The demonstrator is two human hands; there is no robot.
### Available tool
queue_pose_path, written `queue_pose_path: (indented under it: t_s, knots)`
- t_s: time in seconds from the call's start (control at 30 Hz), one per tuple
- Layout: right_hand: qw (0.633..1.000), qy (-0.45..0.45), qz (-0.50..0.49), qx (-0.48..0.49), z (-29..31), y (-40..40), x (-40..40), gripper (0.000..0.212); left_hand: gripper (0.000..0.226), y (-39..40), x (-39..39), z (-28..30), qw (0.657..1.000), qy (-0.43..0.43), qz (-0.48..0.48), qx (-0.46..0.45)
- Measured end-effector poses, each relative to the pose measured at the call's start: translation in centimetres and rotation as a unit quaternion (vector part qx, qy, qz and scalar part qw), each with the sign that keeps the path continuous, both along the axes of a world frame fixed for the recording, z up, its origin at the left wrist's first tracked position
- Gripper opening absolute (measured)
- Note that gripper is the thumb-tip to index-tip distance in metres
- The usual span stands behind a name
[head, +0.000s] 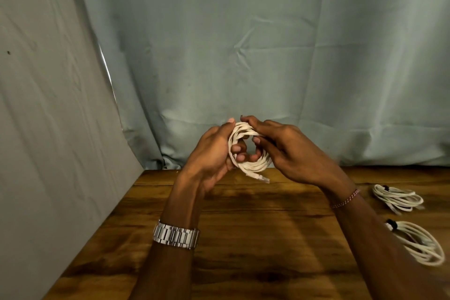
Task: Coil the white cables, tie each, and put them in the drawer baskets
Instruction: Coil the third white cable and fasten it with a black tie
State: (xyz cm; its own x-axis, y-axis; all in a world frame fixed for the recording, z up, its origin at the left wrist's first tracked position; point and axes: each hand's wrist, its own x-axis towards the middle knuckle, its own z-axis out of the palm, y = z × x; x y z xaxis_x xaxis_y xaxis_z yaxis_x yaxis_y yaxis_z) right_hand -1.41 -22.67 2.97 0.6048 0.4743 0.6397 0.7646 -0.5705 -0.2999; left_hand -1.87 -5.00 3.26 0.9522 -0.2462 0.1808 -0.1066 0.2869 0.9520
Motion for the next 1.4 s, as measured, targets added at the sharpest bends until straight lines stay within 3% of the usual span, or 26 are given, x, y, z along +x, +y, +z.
queue_pose_path:
  t_s: [0.2,0.47,0.73,0.97,1.27,1.4]
  knots:
    - [0.999,0.033,0.017,-0.009,-0.7,0.8,0.2,0.049,0.047,1.1,0.7,-0.2,0.998,0.038,0.003,0.047]
    - [0.994,0.109,0.029,0.014,0.5,0.3,-0.7,0.060,0.048,-0.5,0.6,-0.2,0.998,0.028,0.006,-0.059]
    - [0.990,0.143,-0.002,0.011,1.3,-1.6,-1.4,0.070,0.046,-0.7,0.2,-0.1,0.999,-0.014,0.038,-0.034]
    - [0.992,0.097,-0.074,0.019,1.7,-5.0,-2.1,0.042,0.044,-1.6,0.4,-0.5,0.999,-0.021,0.036,-0.021]
    - [0.991,0.110,-0.060,0.045,0.2,-3.5,-4.0,0.054,0.042,-3.6,0.0,-1.0,0.999,-0.033,-0.008,-0.021]
    - [0.980,0.089,-0.088,0.155,-1.0,-3.7,-4.8,0.040,0.044,-4.8,-0.3,-1.4,0.998,-0.034,-0.041,-0.037]
